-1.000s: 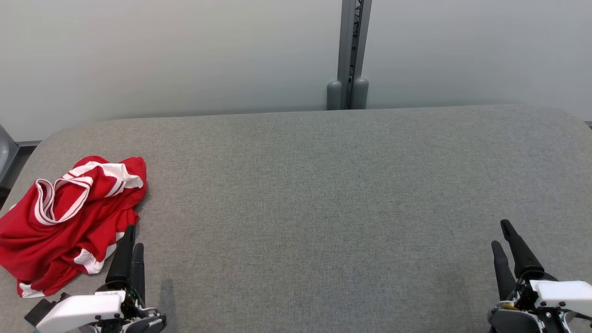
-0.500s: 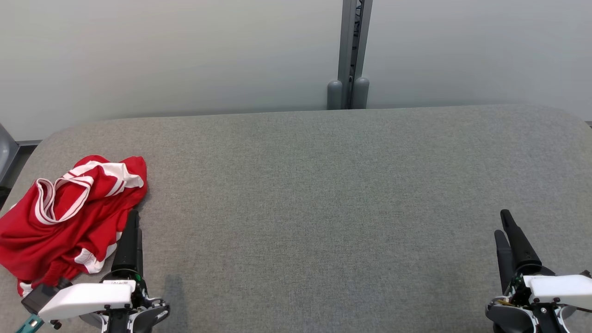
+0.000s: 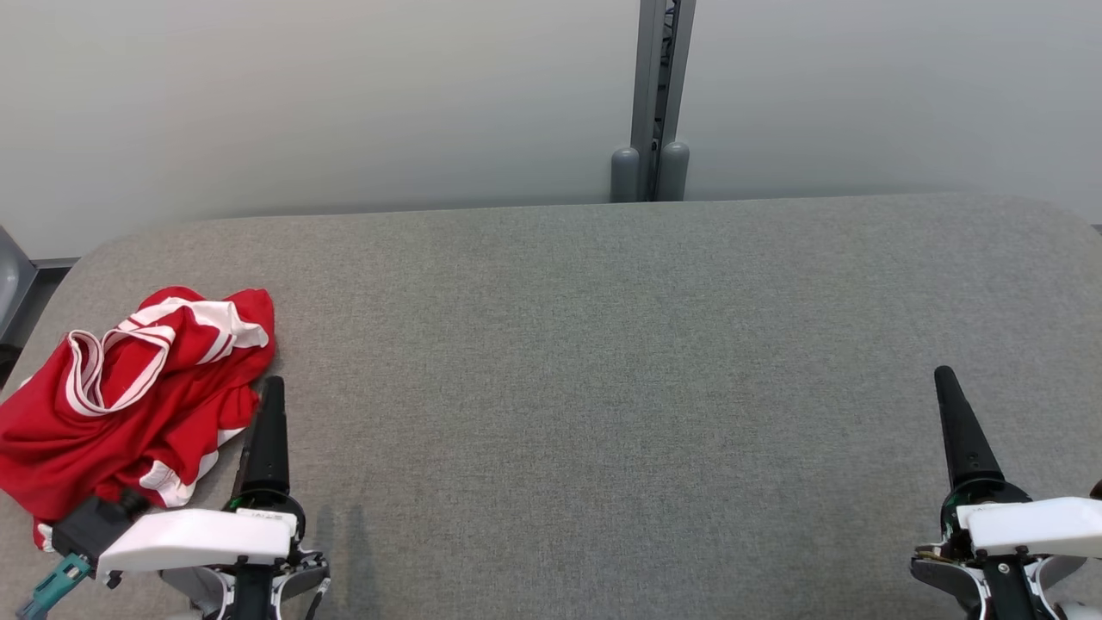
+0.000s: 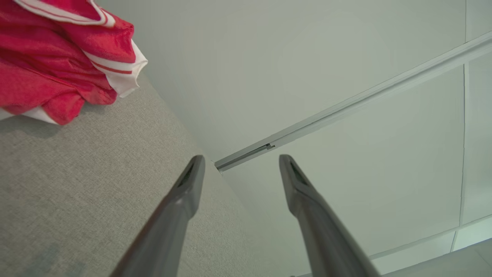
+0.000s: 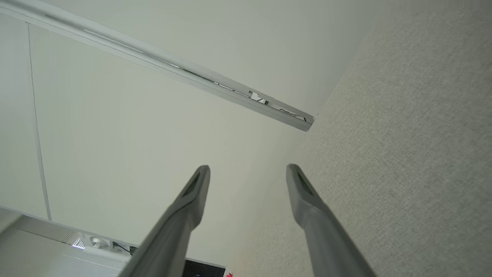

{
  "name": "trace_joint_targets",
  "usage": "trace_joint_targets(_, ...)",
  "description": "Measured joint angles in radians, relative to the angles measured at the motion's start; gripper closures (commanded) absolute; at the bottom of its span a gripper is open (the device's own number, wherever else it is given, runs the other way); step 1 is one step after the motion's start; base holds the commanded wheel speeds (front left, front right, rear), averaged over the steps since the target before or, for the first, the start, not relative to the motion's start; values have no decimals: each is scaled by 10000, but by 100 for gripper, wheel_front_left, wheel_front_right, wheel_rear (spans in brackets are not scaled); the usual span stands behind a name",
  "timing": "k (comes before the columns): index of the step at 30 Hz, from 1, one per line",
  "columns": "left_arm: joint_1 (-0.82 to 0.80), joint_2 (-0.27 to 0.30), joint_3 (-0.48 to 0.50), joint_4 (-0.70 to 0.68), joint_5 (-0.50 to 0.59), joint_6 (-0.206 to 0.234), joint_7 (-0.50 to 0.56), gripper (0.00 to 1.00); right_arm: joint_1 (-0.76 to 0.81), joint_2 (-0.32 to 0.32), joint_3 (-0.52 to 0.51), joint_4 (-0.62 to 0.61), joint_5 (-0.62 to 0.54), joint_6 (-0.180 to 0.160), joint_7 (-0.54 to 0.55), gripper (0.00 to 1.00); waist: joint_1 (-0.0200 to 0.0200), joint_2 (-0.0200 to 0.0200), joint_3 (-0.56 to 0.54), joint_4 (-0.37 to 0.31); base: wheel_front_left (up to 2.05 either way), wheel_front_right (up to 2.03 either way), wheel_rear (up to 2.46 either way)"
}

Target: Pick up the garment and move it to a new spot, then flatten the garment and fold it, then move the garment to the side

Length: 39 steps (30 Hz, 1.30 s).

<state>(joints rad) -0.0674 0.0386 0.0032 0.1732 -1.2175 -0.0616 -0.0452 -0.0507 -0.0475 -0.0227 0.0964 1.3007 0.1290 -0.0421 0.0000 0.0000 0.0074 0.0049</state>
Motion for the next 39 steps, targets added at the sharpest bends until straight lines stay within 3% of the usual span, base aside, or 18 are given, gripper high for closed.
trace_joint_targets(18,-66,31,-663,31,4153,633,-610,0,81,-228,353,-451,-3906,0,-614,0,0,0,23,40,0,0,0)
trace_joint_targets(29,-99,44,-903,79,5881,907,-897,0,197,-267,343,-407,-6270,2,-918,0,0,0,13,93,0,0,0)
trace_joint_targets(39,-216,56,-1101,244,6991,1160,-1154,0,205,-278,533,-155,-7588,2,-1170,0,0,0,28,139,0,0,0)
